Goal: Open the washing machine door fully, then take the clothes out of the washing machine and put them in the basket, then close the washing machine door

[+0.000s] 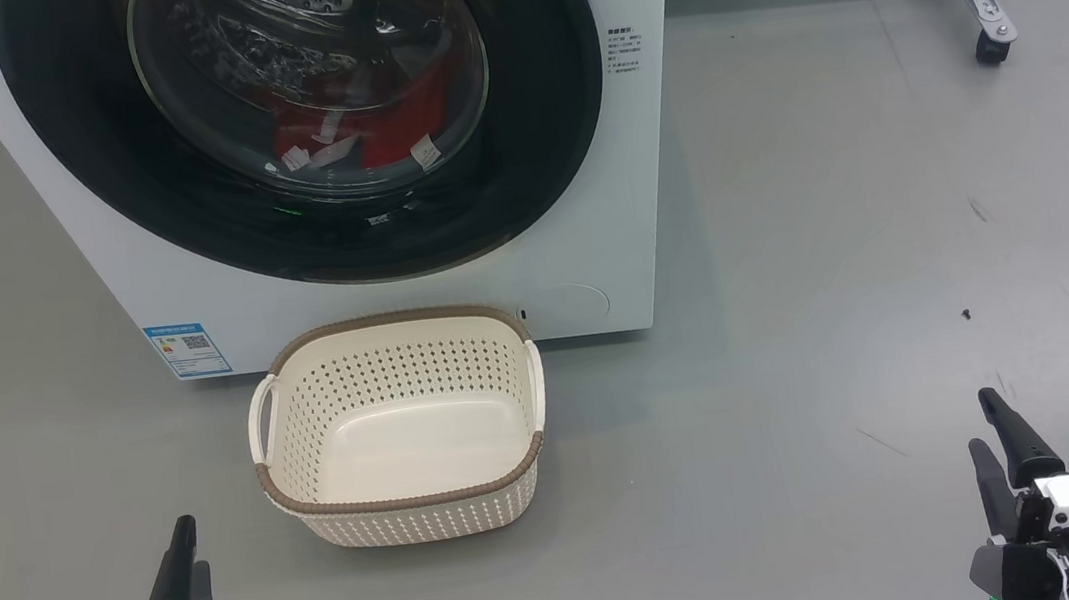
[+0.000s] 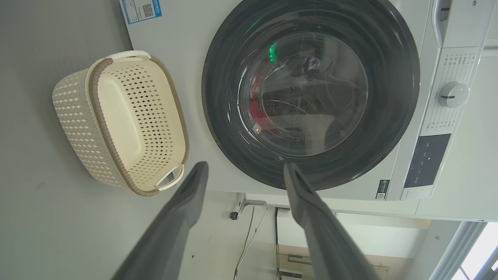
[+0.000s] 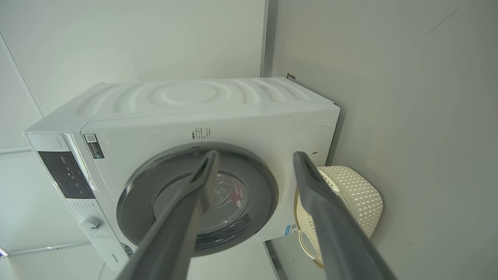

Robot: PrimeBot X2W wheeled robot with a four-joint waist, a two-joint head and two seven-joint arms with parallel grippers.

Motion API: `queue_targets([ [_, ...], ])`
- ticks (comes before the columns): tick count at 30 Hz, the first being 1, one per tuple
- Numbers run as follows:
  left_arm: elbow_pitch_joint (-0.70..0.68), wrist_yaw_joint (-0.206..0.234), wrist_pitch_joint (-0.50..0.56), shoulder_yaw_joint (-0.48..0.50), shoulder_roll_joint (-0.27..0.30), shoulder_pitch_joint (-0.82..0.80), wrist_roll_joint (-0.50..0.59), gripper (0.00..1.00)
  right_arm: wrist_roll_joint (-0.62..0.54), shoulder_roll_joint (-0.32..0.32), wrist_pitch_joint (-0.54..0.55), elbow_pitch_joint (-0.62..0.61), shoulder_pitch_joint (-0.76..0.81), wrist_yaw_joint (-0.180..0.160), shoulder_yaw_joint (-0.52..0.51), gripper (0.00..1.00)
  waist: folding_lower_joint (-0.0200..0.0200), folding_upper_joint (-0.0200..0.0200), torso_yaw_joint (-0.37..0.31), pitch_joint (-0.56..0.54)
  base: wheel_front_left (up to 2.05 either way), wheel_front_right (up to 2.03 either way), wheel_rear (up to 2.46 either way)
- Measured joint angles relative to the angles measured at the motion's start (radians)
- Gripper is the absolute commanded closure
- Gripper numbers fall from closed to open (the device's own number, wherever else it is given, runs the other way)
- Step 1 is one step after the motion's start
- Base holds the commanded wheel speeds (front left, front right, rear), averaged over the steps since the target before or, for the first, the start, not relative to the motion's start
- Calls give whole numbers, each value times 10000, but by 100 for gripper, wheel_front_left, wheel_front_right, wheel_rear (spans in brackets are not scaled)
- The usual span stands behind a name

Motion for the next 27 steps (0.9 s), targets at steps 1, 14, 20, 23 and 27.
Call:
queue_targets([
  [1, -13, 0, -8, -19, 0, 0, 8, 0, -59, -2, -19, -17, 0, 0, 8, 0, 0, 0, -2, 2, 0, 0, 0],
  [14, -257, 0, -456, -198, 4, 0, 355, 0, -504, -10, -502, -238, 1, 2, 134, 0, 0, 0, -37, -5, 0, 0, 0],
  [20, -270, 0, -619, -207, 6, 0, 525, 0, -782, -19, -637, -347, 0, 2, 232, 0, 0, 0, -52, -13, 0, 0, 0],
  [23, -339, 0, -719, -209, 8, 0, 571, 0, -903, -25, -742, -441, 0, 2, 295, 0, 0, 0, -62, -22, 0, 0, 0],
  [27, -514, 0, -874, -205, 12, -1, 673, 0, -1110, -33, -901, -587, -3, 2, 360, 0, 0, 0, -76, -39, 0, 0, 0],
])
